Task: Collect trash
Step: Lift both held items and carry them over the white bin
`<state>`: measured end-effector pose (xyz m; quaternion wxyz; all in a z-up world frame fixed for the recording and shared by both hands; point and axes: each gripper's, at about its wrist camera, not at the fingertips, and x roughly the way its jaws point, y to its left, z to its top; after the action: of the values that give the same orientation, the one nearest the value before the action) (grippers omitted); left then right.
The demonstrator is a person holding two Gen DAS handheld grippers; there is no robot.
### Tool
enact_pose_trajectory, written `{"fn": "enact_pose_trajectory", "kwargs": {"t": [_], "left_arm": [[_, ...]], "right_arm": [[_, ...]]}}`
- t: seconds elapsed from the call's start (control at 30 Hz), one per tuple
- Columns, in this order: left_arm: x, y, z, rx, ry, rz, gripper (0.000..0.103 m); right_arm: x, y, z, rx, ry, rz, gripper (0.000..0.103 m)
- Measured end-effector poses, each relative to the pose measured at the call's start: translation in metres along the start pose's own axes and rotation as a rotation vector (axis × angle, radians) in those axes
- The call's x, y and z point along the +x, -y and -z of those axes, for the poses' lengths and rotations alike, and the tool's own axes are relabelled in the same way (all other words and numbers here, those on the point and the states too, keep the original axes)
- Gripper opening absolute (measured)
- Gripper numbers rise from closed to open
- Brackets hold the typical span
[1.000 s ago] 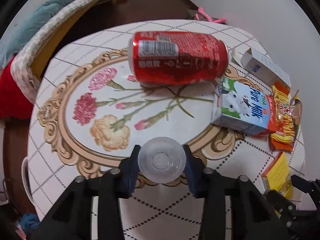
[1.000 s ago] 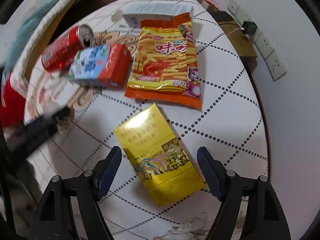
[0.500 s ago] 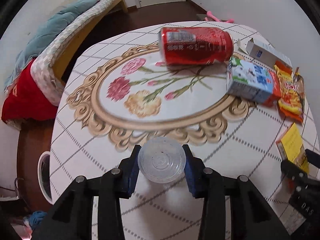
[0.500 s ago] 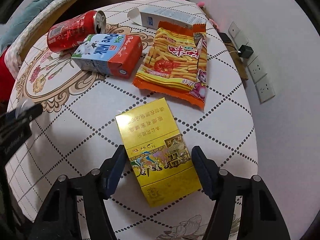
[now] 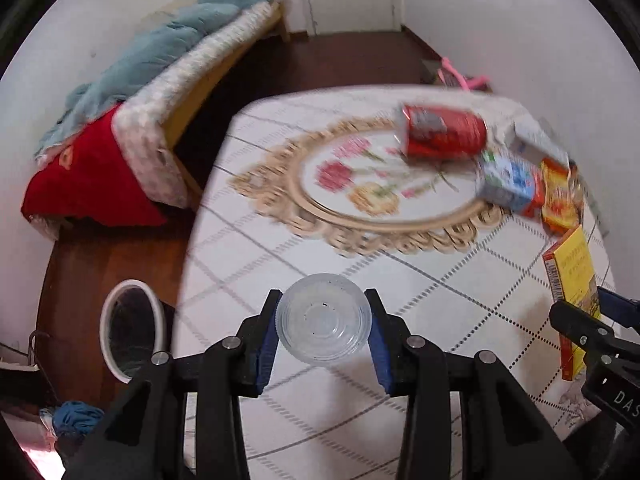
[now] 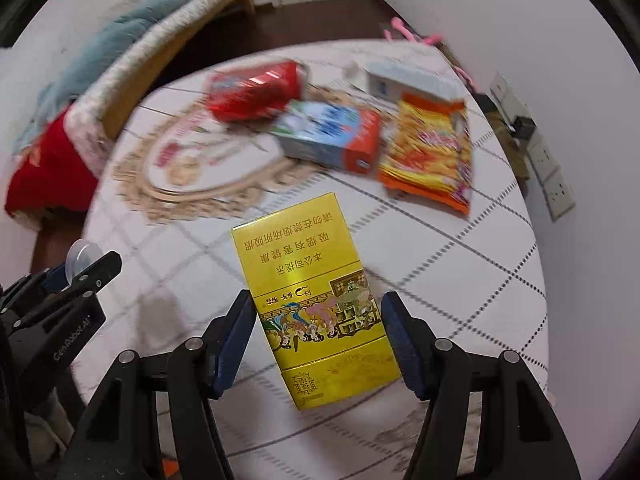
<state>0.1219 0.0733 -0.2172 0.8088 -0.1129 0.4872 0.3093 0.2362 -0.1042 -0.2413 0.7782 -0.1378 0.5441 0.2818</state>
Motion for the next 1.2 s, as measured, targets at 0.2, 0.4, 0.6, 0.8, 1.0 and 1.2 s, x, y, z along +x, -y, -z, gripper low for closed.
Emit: {"fn": "enact_pose_trajectory", "kwargs": {"t": [0.2, 0.4, 0.6, 0.8, 1.0, 1.2], "left_arm": [[-0.050, -0.078, -0.009, -0.078, 0.082, -0.060, 0.037], [-0.094, -0.174, -0.005, -0.187, 0.143, -0.155, 0.037], [-0.111, -0.258, 0.007, -0.288, 0.167, -0.226, 0.037], [-0.093, -0.325, 0.025, -0.375, 0.142, -0.266, 0.037], [-0.027, -0.386, 0.056, -0.431, 0.003, -0.264, 0.037], [0.053, -0.431, 0.085, -0.454, -0.200, -0.202, 0.037]], "right_arm": [[-0.044, -0.053, -0.015, -0.074, 0.075, -0.101, 0.066], [-0.086, -0.137, -0.029, -0.178, 0.138, -0.226, 0.066], [-0.107, -0.244, -0.038, -0.302, 0.161, -0.337, 0.066], [-0.093, -0.347, -0.041, -0.412, 0.122, -0.389, 0.066], [-0.033, -0.436, -0.034, -0.514, 0.029, -0.359, 0.065], [0.060, -0.507, -0.017, -0.596, -0.148, -0.296, 0.065]]}}
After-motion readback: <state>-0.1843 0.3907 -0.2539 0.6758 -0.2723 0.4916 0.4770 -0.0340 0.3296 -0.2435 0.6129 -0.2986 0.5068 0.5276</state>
